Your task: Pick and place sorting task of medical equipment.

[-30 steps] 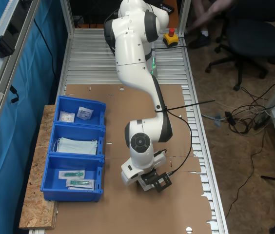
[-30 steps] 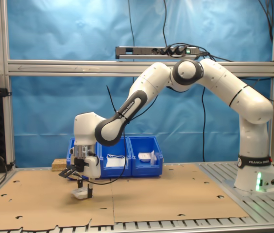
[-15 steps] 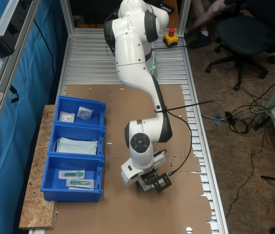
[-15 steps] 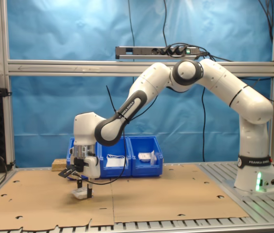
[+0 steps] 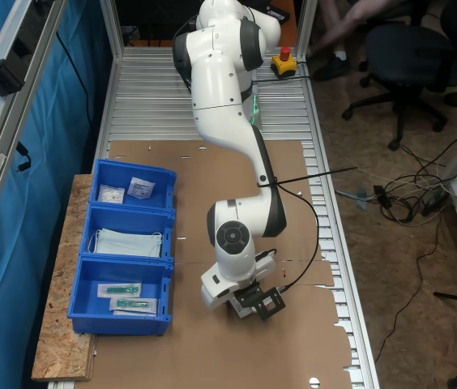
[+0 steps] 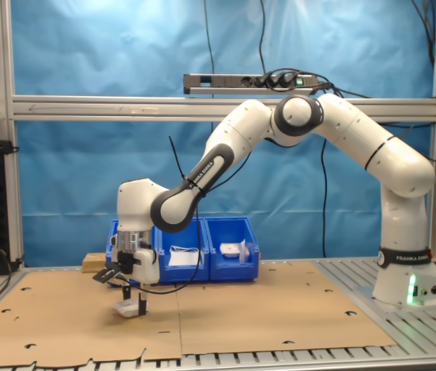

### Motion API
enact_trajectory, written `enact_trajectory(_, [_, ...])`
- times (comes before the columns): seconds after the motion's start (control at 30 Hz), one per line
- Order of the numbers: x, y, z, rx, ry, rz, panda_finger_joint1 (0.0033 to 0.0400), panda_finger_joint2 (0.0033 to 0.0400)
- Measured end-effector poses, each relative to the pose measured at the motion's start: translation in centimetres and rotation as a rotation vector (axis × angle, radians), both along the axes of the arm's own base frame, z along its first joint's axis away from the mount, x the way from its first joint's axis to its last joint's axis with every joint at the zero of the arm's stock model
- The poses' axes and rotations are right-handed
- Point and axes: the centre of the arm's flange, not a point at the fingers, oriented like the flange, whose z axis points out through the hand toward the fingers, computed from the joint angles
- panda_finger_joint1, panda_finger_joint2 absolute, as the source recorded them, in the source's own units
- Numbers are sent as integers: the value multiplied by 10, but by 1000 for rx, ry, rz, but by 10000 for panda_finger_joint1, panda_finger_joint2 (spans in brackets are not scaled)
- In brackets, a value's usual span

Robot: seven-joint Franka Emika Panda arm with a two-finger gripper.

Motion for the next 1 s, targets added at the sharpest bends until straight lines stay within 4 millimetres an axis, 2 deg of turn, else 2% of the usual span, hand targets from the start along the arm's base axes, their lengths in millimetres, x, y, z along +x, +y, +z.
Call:
enact_trajectory(0.7, [0, 0, 0, 0, 0, 0, 400, 400])
enact_trajectory(0.73, [0, 0, 0, 0, 0, 0, 300, 300])
enact_trajectory(1.0, [0, 0, 0, 0, 0, 0, 300, 300])
